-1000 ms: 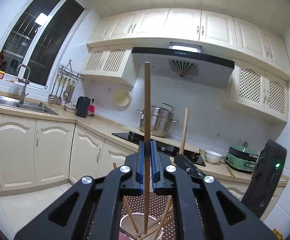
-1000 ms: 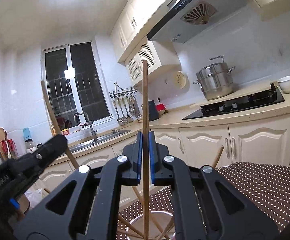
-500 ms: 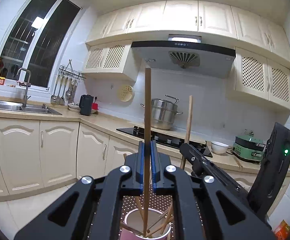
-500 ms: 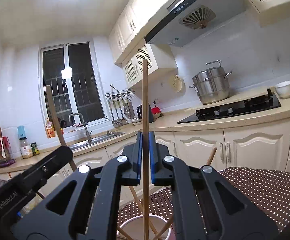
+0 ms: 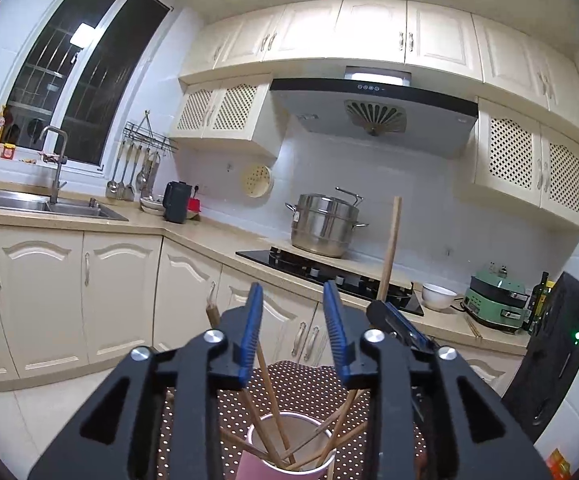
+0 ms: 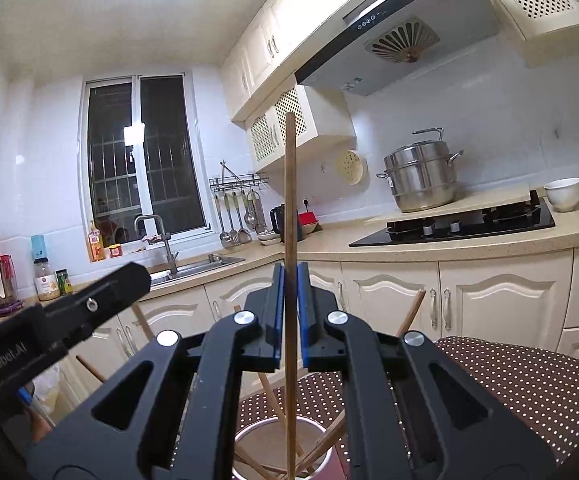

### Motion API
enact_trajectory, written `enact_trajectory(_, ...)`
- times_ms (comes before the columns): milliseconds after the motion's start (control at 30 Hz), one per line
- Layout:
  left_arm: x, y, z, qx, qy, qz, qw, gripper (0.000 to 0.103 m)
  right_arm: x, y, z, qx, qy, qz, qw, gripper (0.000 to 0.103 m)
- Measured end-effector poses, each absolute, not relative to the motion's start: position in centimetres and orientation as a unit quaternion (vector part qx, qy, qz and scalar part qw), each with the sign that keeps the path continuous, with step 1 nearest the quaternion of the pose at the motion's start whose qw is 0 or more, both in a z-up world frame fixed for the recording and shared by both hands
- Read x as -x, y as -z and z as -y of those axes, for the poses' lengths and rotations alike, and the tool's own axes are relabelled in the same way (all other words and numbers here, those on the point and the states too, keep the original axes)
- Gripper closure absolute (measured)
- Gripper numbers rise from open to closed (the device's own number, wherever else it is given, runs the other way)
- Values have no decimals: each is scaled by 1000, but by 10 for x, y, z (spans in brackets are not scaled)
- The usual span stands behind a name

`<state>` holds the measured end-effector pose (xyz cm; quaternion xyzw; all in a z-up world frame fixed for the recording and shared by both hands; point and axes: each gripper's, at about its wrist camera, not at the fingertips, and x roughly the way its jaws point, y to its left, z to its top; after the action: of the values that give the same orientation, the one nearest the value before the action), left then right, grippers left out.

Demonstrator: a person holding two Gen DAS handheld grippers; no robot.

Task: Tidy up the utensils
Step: 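Open the right gripper to drop its chopstick into the pink cup, then lower the left gripper to the pile and grasp the black fork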

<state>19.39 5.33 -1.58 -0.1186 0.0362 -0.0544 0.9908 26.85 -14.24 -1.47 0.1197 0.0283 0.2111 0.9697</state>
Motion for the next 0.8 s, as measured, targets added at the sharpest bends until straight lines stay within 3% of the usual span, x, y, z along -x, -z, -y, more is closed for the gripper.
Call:
enact_trajectory(367,-187,8,-61,116,31,-56,991,63,-260,11,140,-103,-207,-45,972,95)
enact_trajectory(800,-166,-4,-71,116,16,-68,991,60,-240,0,140,-95,-206,-56,972,95)
